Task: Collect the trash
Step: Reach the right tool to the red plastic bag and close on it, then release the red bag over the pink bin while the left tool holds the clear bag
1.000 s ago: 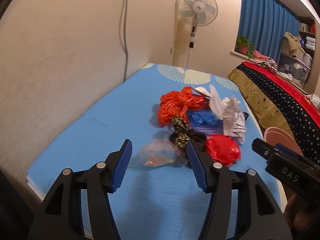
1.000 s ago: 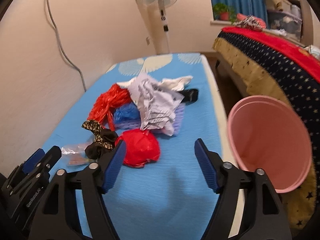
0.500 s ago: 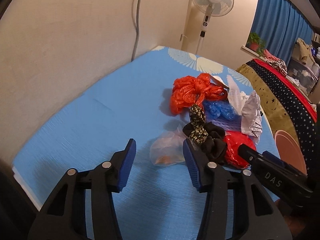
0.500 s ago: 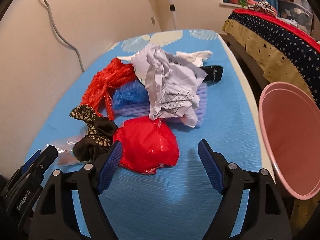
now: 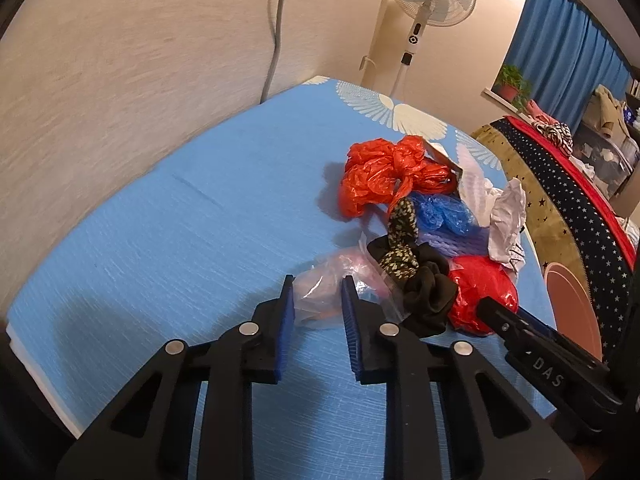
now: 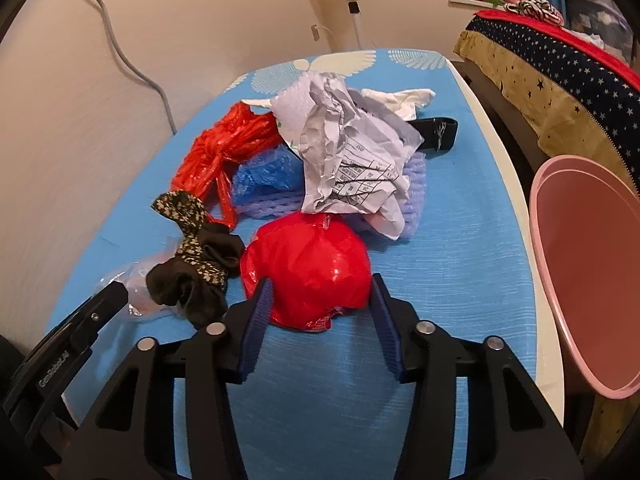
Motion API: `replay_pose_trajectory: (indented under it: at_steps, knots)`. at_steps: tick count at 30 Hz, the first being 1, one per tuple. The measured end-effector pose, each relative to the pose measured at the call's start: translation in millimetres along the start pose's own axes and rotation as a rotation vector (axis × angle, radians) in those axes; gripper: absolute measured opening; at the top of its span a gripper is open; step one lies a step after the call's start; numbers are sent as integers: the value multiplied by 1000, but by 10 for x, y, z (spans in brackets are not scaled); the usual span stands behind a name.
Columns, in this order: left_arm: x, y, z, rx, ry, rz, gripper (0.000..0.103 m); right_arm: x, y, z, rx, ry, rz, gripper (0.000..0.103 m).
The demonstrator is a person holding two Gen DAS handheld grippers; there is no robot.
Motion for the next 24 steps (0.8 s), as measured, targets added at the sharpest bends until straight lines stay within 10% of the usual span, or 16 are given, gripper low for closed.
replay_pose_trajectory:
  at_steps: [24]
  knots:
    - [190, -73, -567, 131, 29, 90, 18, 4, 15, -952, 177, 43, -84, 29]
Point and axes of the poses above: each gripper's, at about its wrist camera, not at the fingertips, and z roughly the way its jaws point, x to its right, y to its underside, the point moved 6 cm from there along z, roughly the way its jaws point, and after that the axes turned 3 degrees about -x, right-handed, at the moved point
